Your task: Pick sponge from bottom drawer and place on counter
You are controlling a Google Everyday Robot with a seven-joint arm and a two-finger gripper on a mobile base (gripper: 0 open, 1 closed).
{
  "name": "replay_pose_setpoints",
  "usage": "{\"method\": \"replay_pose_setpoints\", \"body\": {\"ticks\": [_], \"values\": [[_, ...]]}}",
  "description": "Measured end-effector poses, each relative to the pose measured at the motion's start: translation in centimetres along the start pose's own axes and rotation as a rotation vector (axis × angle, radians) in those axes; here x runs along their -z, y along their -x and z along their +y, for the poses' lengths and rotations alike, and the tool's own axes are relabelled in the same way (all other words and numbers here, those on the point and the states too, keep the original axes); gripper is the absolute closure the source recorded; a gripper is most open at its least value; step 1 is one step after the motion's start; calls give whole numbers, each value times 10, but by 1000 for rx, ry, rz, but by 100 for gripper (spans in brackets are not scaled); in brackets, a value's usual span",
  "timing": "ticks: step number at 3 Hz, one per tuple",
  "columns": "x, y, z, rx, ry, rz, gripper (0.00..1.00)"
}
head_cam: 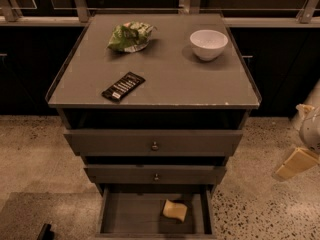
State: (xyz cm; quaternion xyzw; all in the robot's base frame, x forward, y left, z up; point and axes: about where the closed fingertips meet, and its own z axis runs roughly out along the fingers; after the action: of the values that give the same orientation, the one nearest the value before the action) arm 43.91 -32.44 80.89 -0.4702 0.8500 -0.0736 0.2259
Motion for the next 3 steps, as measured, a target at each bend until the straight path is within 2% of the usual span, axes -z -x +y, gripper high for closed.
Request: {"method": "replay_pose_setpoints", "body": {"ticks": [1, 2, 3], "values": [[-4, -12, 18, -27, 49, -28, 0], [-50, -25, 65, -138, 172, -93, 0], [-124, -20, 132, -190, 315, -153, 0]]}}
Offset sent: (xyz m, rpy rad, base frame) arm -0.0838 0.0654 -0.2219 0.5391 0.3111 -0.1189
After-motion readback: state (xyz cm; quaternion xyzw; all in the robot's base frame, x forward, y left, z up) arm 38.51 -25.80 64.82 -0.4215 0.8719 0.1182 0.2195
